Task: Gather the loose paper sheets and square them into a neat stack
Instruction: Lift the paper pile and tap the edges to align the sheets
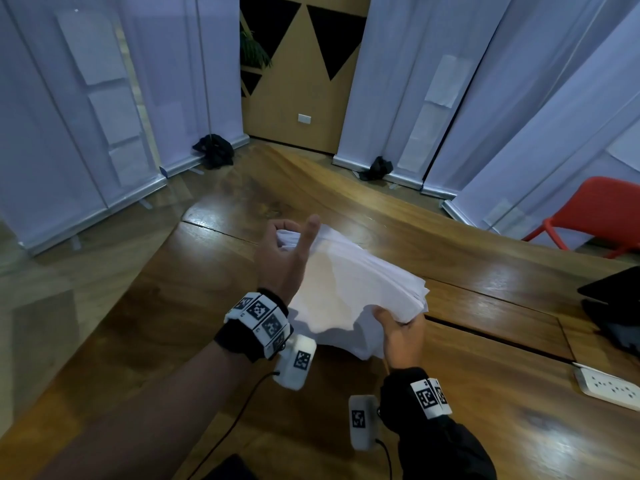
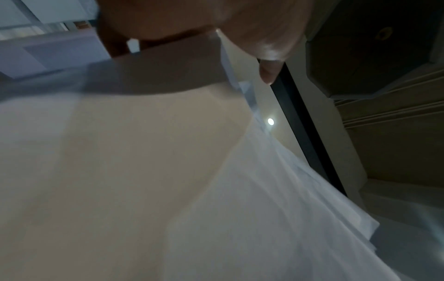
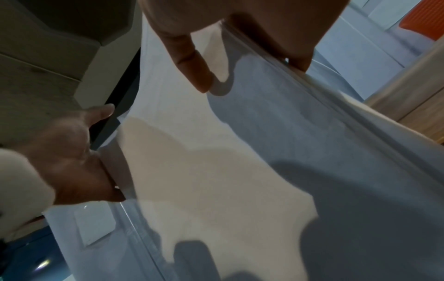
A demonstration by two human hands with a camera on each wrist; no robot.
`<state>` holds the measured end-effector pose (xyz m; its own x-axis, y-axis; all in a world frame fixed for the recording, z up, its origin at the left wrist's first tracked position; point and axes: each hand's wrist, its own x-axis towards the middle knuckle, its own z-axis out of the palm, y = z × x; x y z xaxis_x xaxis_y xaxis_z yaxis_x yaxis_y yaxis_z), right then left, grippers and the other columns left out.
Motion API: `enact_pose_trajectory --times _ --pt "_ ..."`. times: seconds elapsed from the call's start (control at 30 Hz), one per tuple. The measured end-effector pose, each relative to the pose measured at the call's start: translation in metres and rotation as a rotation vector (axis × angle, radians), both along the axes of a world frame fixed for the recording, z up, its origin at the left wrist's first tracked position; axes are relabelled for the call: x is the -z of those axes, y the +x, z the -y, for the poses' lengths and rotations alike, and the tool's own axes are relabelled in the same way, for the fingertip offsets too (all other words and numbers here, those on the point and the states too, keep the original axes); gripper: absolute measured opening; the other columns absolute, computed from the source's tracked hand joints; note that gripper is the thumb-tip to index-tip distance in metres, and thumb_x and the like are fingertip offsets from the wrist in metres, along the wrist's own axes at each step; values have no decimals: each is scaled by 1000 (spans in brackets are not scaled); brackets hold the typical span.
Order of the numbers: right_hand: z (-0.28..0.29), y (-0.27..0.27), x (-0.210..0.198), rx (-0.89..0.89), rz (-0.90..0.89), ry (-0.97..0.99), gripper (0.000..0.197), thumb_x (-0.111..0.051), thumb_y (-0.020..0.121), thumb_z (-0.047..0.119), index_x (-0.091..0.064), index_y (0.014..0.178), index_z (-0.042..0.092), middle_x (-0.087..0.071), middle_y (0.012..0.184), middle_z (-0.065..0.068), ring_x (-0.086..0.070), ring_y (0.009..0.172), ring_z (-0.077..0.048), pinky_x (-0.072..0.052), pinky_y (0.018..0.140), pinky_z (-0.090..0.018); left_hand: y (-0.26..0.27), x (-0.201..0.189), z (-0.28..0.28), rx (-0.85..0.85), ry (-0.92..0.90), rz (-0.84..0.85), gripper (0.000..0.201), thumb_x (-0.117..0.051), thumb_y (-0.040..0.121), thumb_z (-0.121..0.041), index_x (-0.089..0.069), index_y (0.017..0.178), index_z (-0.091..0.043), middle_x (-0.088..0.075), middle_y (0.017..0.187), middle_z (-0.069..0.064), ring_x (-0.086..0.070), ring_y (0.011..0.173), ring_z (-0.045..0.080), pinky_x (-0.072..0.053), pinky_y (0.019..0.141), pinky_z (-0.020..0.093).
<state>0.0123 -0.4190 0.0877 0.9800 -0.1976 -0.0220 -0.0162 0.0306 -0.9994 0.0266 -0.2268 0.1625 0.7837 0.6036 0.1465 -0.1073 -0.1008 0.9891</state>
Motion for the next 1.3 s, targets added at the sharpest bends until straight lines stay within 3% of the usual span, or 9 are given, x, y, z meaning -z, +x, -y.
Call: enact_pose_trajectory --times 0.13,0.37,0.53,0.7,0.83,0.93,1.0,1.13,1.3 --pt "-1 -3 -1 -27 25 -38 46 -69 77 -2 -54 112 24 -65 98 10 -63 94 -9 -51 77 -25 6 -8 5 -73 -31 -83 55 -73 67 -58 -55 91 -11 -60 75 -7 -54 59 2 -41 46 2" --pt "2 0 -2 -29 34 -30 49 -69 77 -3 -55 122 10 -66 106 -3 -64 100 -17 -55 72 -15 8 -4 -8 -139 -27 -102 37 -69 76 -48 -56 86 -14 -56 73 -10 -51 62 2 -40 49 6" --pt "-1 4 -4 -68 -10 -61 43 -70 77 -1 -56 110 23 -66 101 3 -64 98 -18 -55 82 -29 11 3 -20 -44 -207 -102 18 -59 87 -31 -59 82 -14 -59 78 -7 -52 74 3 -38 69 22" --pt "-4 7 -3 -25 -24 -21 45 -71 76 0 -58 118 13 -67 107 -4 -64 99 -19 -53 84 -34 7 1 -16 98 -176 -65 21 -56 88 -23 -54 67 -20 -56 71 -7 -51 70 6 -43 62 12" --pt "-1 12 1 21 -53 39 59 -77 68 4 -55 122 5 -67 115 -15 -65 103 -28 -55 86 -41 5 2 -27 259 -619 -6 34 -57 80 -54 -62 70 -22 -55 67 -1 -55 66 18 -45 66 31" --pt "-4 13 0 29 -85 70 64 -76 62 13 -55 122 7 -67 115 -14 -64 104 -28 -54 84 -41 -2 22 -26 372 -553 -59 72 -35 75 -79 -71 96 -21 -73 95 12 -68 89 28 -52 85 42" --pt "-9 15 1 20 -106 53 51 -75 68 6 -59 117 6 -67 113 -15 -63 105 -32 -53 83 -40 -9 35 -17 415 -462 -163 90 -34 65 -89 -61 121 -24 -66 119 18 -65 105 34 -50 94 50" --pt "-12 13 -11 95 -84 112 43 -71 70 -5 -61 112 -1 -67 108 -16 -63 103 -35 -52 75 -34 -7 28 -11 346 -485 -164 81 -19 82 -77 -55 128 -20 -71 101 13 -72 81 20 -57 63 29" --pt "-3 -6 -31 107 139 121 52 -70 67 6 -59 118 -2 -69 107 -10 -68 97 -19 -57 79 -26 -9 -5 -14 349 -613 18 67 -17 91 -63 -61 114 -18 -77 89 0 -73 81 12 -57 65 23"
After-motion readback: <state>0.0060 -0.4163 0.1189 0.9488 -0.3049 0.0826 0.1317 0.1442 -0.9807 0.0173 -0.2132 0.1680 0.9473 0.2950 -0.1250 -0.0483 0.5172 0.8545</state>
